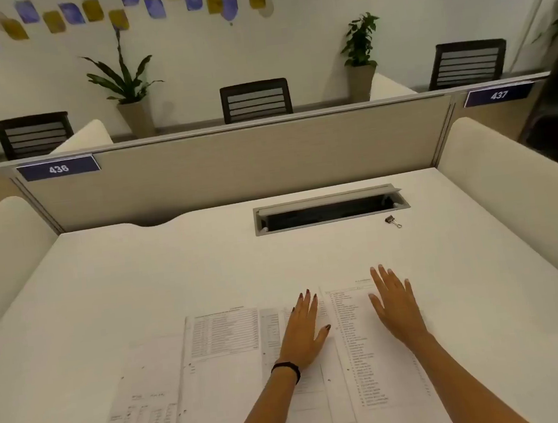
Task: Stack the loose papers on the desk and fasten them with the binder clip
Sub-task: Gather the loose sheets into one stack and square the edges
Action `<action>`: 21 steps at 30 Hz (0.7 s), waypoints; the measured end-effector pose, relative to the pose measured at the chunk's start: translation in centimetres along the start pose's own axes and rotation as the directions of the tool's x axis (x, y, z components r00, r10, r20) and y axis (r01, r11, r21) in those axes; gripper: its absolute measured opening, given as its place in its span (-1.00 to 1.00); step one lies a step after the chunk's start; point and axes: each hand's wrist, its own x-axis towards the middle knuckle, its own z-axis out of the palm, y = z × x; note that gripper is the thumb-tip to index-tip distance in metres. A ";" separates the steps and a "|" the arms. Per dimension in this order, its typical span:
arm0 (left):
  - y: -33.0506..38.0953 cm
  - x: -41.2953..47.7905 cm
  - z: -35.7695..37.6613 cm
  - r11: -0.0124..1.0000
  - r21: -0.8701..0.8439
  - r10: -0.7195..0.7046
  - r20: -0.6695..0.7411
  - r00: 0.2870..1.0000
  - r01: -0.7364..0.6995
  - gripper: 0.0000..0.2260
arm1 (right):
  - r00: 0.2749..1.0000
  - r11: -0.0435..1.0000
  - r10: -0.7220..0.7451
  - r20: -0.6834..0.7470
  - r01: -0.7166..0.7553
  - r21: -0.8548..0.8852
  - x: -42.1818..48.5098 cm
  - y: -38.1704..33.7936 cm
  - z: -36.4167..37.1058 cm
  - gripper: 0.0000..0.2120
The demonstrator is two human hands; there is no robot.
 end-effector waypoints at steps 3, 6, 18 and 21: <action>0.3 0.6 0.8 0.999 -0.040 -0.028 0.023 0.999 0.029 -0.12 | 1.000 1.000 0.013 -0.016 -0.013 0.013 -0.2 0.7 1.0 -0.10; 0.6 1.1 1.6 0.995 -0.065 -0.069 0.066 0.995 0.073 -0.09 | 0.999 0.999 0.032 0.027 -0.033 0.014 -0.6 1.0 2.0 -0.05; 1.3 2.0 4.2 0.972 -0.179 -0.154 -0.010 0.988 0.150 0.02 | 0.997 0.996 0.068 0.046 -0.070 0.048 -1.7 2.0 4.0 -0.31; 1.4 2.2 4.2 0.950 -0.266 -0.178 -0.031 0.984 0.164 0.00 | 0.997 0.996 0.071 0.033 -0.072 0.048 -1.8 1.9 3.9 -0.33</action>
